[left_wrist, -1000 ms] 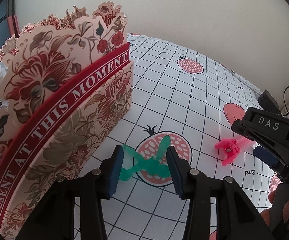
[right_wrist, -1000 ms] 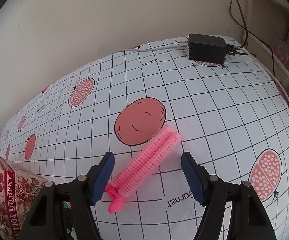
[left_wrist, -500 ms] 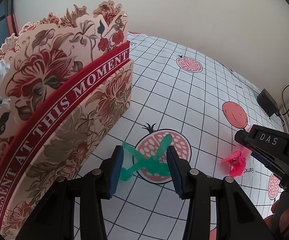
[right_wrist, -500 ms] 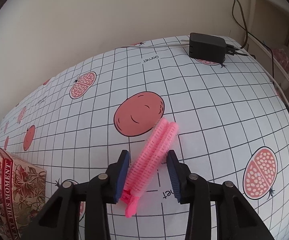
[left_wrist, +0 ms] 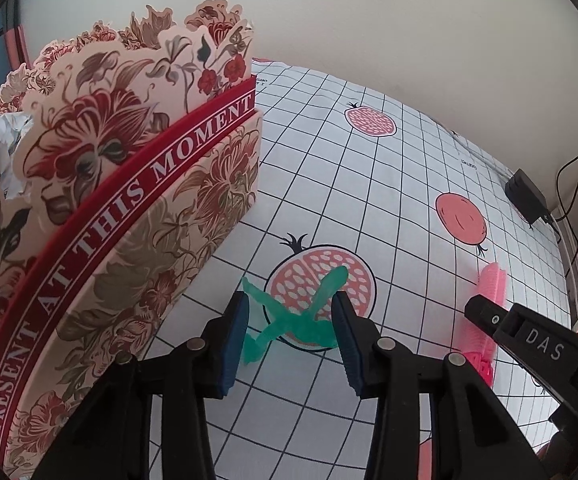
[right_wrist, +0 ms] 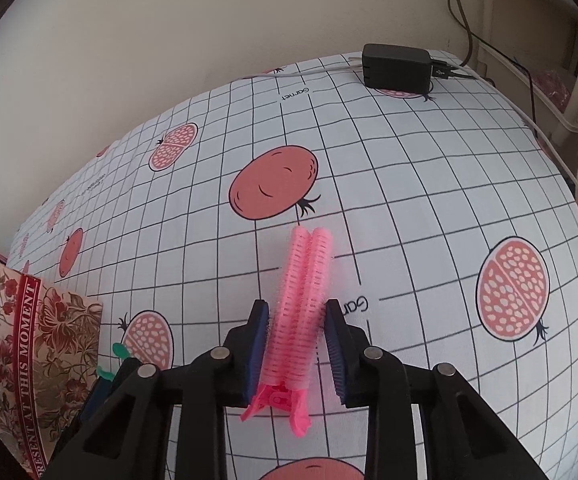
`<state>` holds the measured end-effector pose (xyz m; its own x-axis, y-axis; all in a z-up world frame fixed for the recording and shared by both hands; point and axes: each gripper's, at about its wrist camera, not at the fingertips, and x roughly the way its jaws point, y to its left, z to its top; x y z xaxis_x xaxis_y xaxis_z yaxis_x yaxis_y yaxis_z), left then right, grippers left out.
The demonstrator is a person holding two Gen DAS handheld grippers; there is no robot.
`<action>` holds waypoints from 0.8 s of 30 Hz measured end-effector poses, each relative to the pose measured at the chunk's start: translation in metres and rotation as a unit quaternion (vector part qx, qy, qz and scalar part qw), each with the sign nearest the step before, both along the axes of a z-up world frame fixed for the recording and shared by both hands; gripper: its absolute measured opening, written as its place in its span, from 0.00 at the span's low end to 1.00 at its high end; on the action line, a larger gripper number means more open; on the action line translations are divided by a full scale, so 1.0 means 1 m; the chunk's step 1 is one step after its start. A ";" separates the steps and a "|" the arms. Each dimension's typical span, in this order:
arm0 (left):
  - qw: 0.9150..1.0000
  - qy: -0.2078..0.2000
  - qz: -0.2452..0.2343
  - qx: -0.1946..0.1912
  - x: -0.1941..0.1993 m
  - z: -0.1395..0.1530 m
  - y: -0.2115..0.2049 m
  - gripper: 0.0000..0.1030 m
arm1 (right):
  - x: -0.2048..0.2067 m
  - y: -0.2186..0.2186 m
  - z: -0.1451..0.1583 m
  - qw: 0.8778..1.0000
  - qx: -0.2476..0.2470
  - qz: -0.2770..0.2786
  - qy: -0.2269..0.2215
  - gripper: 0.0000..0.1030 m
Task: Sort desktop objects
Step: 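Close the left gripper on the green toy while the right gripper grasps the pink clip, then lift and carry the green toy and pink clip over the pink box with both grippers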
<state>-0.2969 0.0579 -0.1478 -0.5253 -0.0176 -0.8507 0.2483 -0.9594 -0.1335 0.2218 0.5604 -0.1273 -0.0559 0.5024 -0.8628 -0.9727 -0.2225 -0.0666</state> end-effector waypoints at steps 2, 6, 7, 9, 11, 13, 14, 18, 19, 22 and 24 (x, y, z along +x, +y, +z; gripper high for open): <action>1.000 0.000 -0.004 -0.001 0.001 0.001 0.000 0.41 | 0.004 -0.006 0.000 1.000 -0.004 -0.002 0.004 0.30; 1.000 0.000 -0.011 -0.004 0.006 0.004 0.000 0.36 | 0.011 -0.019 0.001 1.000 -0.010 -0.008 0.009 0.29; 1.000 -0.001 -0.012 -0.003 0.007 0.005 0.000 0.36 | 0.013 -0.022 0.001 1.000 -0.011 -0.009 0.011 0.29; 1.000 -0.001 -0.016 -0.003 0.009 0.007 0.001 0.34 | 0.017 -0.029 0.002 1.000 -0.013 -0.013 0.015 0.29; 1.000 0.000 -0.019 -0.002 0.010 0.008 0.001 0.33 | 0.020 -0.036 0.002 1.000 -0.015 -0.015 0.019 0.29; 1.000 0.000 -0.022 0.003 0.011 0.008 -0.001 0.32 | 0.023 -0.043 0.003 0.999 -0.018 -0.017 0.024 0.29; 1.000 -0.002 -0.023 0.005 0.012 0.008 -0.002 0.31 | 0.025 -0.046 0.004 0.999 -0.019 -0.018 0.026 0.29; 0.999 -0.008 -0.024 0.020 0.015 0.008 -0.010 0.30 | 0.030 -0.056 0.010 0.999 -0.020 -0.024 0.034 0.29; 0.999 -0.010 -0.024 0.027 0.015 0.007 -0.012 0.30 | 0.031 -0.059 0.012 0.999 -0.018 -0.023 0.035 0.29; 0.999 -0.016 -0.022 0.042 0.016 0.007 -0.018 0.30 | 0.032 -0.065 0.019 0.999 -0.014 -0.025 0.045 0.29; 0.998 -0.021 -0.017 0.056 0.017 0.006 -0.022 0.30 | 0.033 -0.068 0.022 0.998 -0.014 -0.027 0.051 0.29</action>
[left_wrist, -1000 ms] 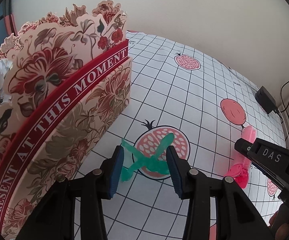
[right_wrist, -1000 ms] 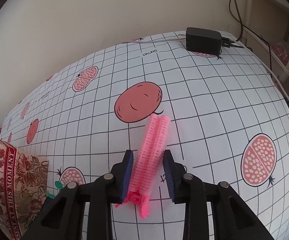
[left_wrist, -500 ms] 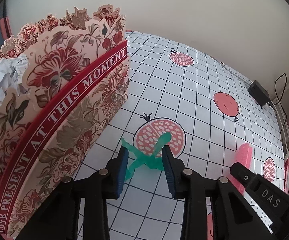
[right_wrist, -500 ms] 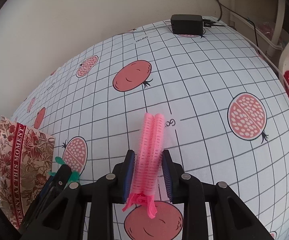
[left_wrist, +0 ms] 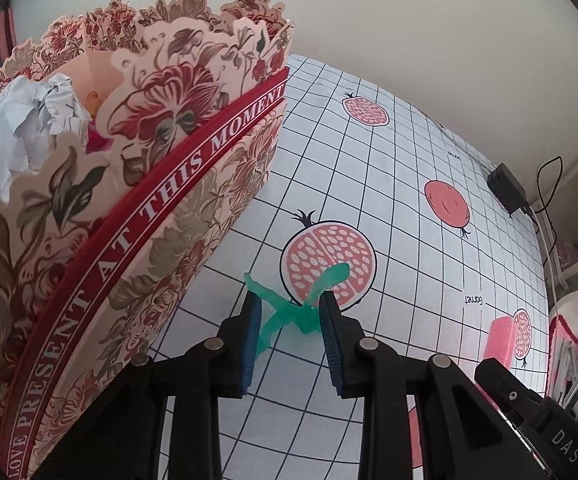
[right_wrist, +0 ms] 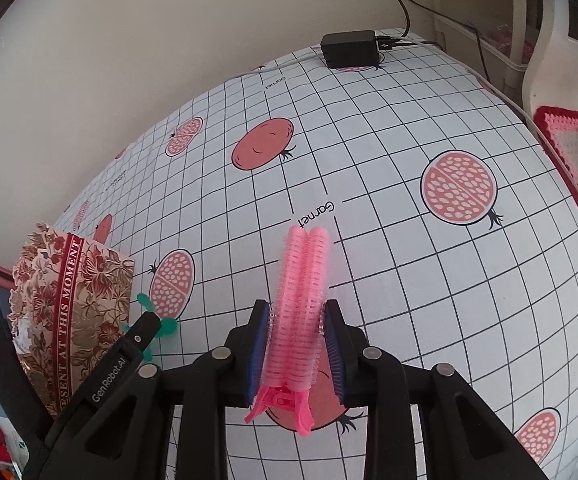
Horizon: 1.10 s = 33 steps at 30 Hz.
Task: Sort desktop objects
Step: 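Lift and carry the green toy and pink clip over the pink box with both grippers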
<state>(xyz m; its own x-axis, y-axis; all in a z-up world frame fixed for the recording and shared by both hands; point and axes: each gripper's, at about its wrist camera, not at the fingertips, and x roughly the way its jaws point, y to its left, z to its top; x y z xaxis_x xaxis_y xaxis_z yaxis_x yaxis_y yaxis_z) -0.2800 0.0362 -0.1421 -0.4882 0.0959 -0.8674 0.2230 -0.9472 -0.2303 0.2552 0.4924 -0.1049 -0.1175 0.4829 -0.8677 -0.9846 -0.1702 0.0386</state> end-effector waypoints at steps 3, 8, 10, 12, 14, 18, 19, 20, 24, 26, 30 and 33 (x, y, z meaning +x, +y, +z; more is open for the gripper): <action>1.000 -0.005 0.005 0.013 0.003 0.001 -0.004 0.30 | 0.001 -0.003 0.004 1.000 0.001 -0.002 0.008 0.29; 1.000 0.005 0.007 0.026 0.011 0.015 -0.003 0.30 | -0.002 -0.011 0.017 1.000 0.014 0.006 0.012 0.29; 0.999 0.014 0.006 0.029 0.014 0.026 -0.001 0.30 | -0.003 -0.015 0.025 1.000 0.023 0.008 0.016 0.29; 0.999 0.026 0.002 0.034 0.017 0.038 0.001 0.30 | -0.004 -0.020 0.035 0.999 0.035 0.011 0.019 0.29; 0.999 0.039 0.000 0.035 0.020 0.051 0.003 0.30 | -0.006 -0.026 0.046 0.999 0.050 0.013 0.019 0.29; 0.997 0.070 0.001 0.044 0.029 0.080 -0.001 0.30 | -0.010 -0.039 0.069 0.996 0.078 0.022 0.023 0.29; 0.996 0.077 0.002 0.047 0.032 0.088 -0.002 0.30 | -0.011 -0.042 0.074 0.996 0.085 0.024 0.025 0.29; 0.995 0.086 0.003 0.050 0.035 0.096 -0.004 0.30 | -0.013 -0.045 0.080 0.995 0.092 0.027 0.028 0.29; 0.992 0.117 0.006 0.049 0.046 0.126 -0.013 0.30 | -0.019 -0.060 0.101 0.991 0.119 0.039 0.036 0.29; 0.990 0.130 0.010 0.052 0.051 0.138 -0.018 0.30 | -0.021 -0.067 0.110 0.990 0.131 0.044 0.041 0.29; 0.986 0.153 0.021 0.056 0.062 0.158 -0.032 0.30 | -0.026 -0.081 0.128 0.985 0.154 0.052 0.048 0.29; 0.984 0.166 0.028 0.056 0.071 0.168 -0.042 0.30 | -0.030 -0.091 0.139 0.982 0.170 0.061 0.053 0.29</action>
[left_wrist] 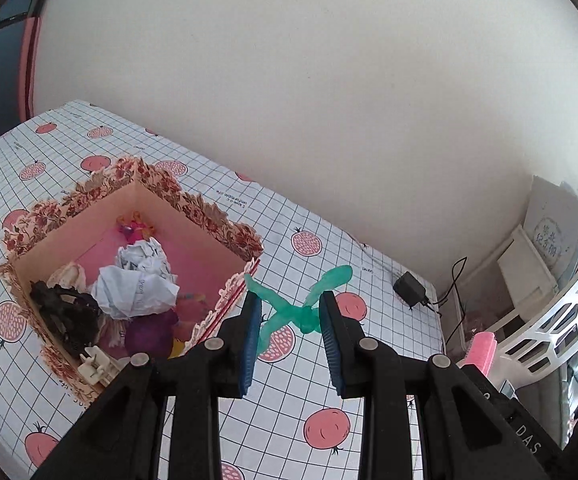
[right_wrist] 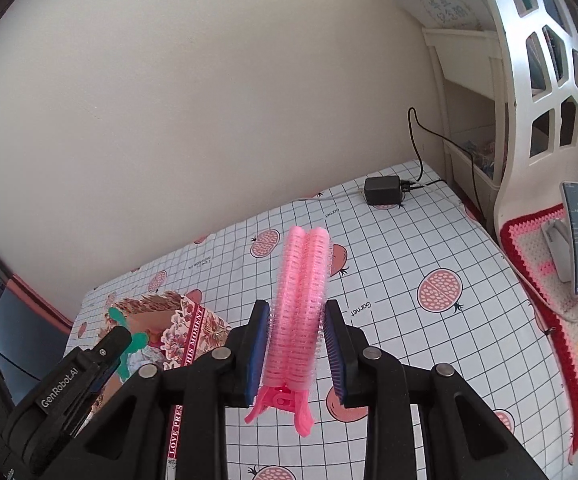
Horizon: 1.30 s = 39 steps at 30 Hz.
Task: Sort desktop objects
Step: 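Lift and carry the green toy and pink clip over the pink box with both grippers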
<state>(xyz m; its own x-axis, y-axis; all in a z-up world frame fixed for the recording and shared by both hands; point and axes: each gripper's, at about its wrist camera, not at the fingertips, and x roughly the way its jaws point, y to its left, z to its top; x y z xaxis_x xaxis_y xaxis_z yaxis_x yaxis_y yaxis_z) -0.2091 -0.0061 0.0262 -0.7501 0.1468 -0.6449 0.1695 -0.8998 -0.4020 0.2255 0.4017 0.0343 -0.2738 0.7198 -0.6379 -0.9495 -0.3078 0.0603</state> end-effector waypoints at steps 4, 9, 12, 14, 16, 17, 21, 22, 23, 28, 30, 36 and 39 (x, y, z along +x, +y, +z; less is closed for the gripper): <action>1.000 0.012 0.012 -0.004 0.011 0.012 -0.014 0.30 | -0.005 -0.013 0.009 1.000 0.013 0.011 0.006 0.29; 0.999 0.027 0.031 -0.004 0.025 0.024 -0.037 0.30 | -0.010 -0.025 0.017 0.999 0.026 0.019 0.013 0.29; 0.998 0.033 0.045 -0.005 0.030 0.030 -0.050 0.30 | -0.018 -0.029 0.016 0.999 0.029 0.028 0.012 0.29; 0.998 0.037 0.053 -0.005 0.032 0.033 -0.060 0.30 | -0.024 -0.030 0.012 0.999 0.025 0.033 0.014 0.29; 0.997 0.040 0.062 -0.005 0.034 0.034 -0.070 0.30 | -0.031 -0.030 0.007 0.999 0.021 0.037 0.013 0.29; 0.997 0.041 0.067 -0.004 0.035 0.035 -0.075 0.30 | -0.034 -0.031 0.005 0.999 0.020 0.040 0.012 0.29; 0.995 0.041 0.087 0.001 0.037 0.033 -0.097 0.30 | -0.051 -0.033 -0.008 0.998 0.010 0.056 0.003 0.29; 0.995 0.040 0.091 0.002 0.038 0.033 -0.103 0.30 | -0.056 -0.034 -0.012 0.998 0.007 0.059 0.000 0.29; 0.995 0.040 0.095 0.004 0.039 0.032 -0.109 0.30 | -0.060 -0.035 -0.015 0.998 0.005 0.063 -0.002 0.29; 0.992 0.043 0.115 0.004 0.045 0.033 -0.132 0.30 | -0.083 -0.045 -0.030 0.996 -0.003 0.084 -0.009 0.29; 0.991 0.045 0.124 0.004 0.049 0.034 -0.143 0.30 | -0.092 -0.049 -0.035 0.995 -0.004 0.094 -0.013 0.29; 0.987 0.045 0.152 0.008 0.057 0.033 -0.173 0.30 | -0.115 -0.062 -0.049 0.993 -0.007 0.117 -0.022 0.29; 0.985 0.044 0.164 0.011 0.060 0.030 -0.187 0.30 | -0.124 -0.067 -0.056 0.992 -0.010 0.125 -0.025 0.29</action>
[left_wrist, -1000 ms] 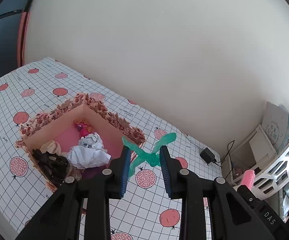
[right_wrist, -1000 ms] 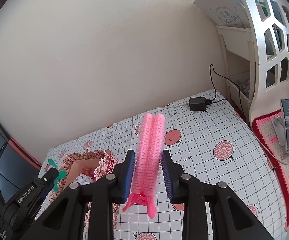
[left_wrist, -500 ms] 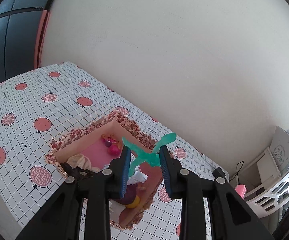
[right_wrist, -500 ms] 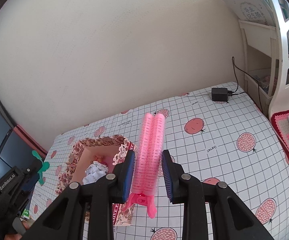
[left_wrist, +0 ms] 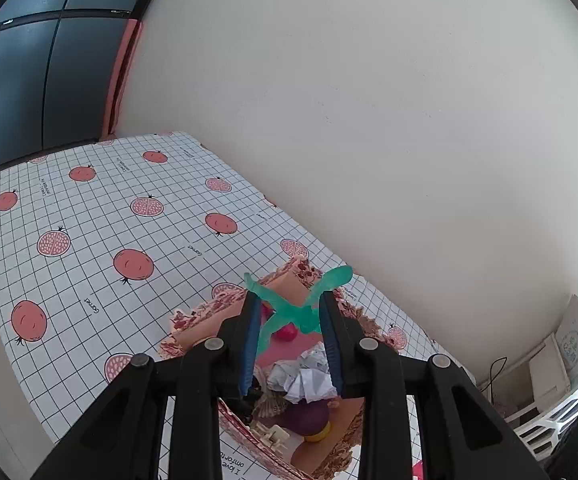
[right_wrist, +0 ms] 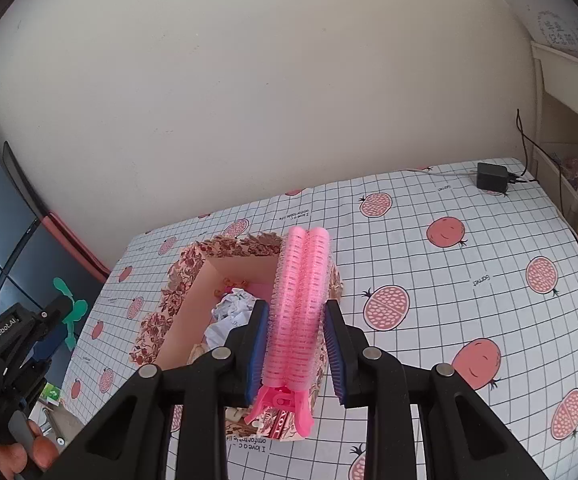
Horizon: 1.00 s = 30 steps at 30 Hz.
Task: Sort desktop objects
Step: 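Lift and carry the green toy and pink clip over the pink box with both grippers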
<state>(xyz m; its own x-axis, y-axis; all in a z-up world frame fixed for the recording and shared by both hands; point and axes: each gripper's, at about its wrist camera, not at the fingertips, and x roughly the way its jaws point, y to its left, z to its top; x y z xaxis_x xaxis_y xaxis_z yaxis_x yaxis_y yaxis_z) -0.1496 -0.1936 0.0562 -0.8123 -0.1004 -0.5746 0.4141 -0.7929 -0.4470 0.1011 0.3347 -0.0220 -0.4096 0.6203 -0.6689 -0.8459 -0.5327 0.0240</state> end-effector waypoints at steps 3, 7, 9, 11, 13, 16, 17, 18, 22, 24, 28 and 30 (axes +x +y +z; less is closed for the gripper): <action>1.000 -0.001 0.011 0.003 0.004 -0.001 -0.011 0.30 | -0.010 -0.002 -0.006 1.000 -0.001 0.009 -0.003 0.29; 1.000 0.000 0.022 -0.001 0.008 -0.001 -0.019 0.30 | -0.022 -0.010 -0.013 1.000 -0.001 0.023 -0.005 0.29; 1.000 0.003 0.025 0.000 0.009 -0.001 -0.023 0.30 | -0.028 -0.014 -0.015 0.999 -0.003 0.032 -0.005 0.29; 1.000 0.005 0.030 -0.005 0.012 0.001 -0.026 0.30 | -0.033 -0.018 -0.018 0.999 -0.004 0.039 -0.006 0.29; 0.999 0.008 0.034 -0.008 0.016 0.004 -0.029 0.30 | -0.038 -0.021 -0.021 0.999 -0.004 0.047 -0.007 0.29; 0.999 0.011 0.043 -0.012 0.020 0.007 -0.035 0.30 | -0.043 -0.028 -0.024 0.998 -0.002 0.057 -0.008 0.29; 0.999 0.011 0.046 -0.011 0.022 0.007 -0.037 0.30 | -0.045 -0.030 -0.025 0.998 0.000 0.061 -0.009 0.29; 0.999 0.011 0.049 -0.011 0.023 0.007 -0.039 0.30 | -0.046 -0.031 -0.025 0.998 0.002 0.063 -0.009 0.29; 0.999 0.010 0.053 -0.005 0.024 0.005 -0.044 0.30 | -0.050 -0.034 -0.026 0.997 0.009 0.069 -0.011 0.29; 0.999 0.009 0.052 -0.004 0.023 0.004 -0.044 0.30 | -0.051 -0.034 -0.027 0.997 0.010 0.069 -0.012 0.29; 0.999 0.005 0.043 -0.003 0.016 0.000 -0.039 0.30 | -0.054 -0.032 -0.031 0.997 0.013 0.071 -0.016 0.29; 0.999 0.000 0.038 -0.003 0.011 -0.003 -0.036 0.30 | -0.055 -0.030 -0.035 0.997 0.012 0.074 -0.019 0.29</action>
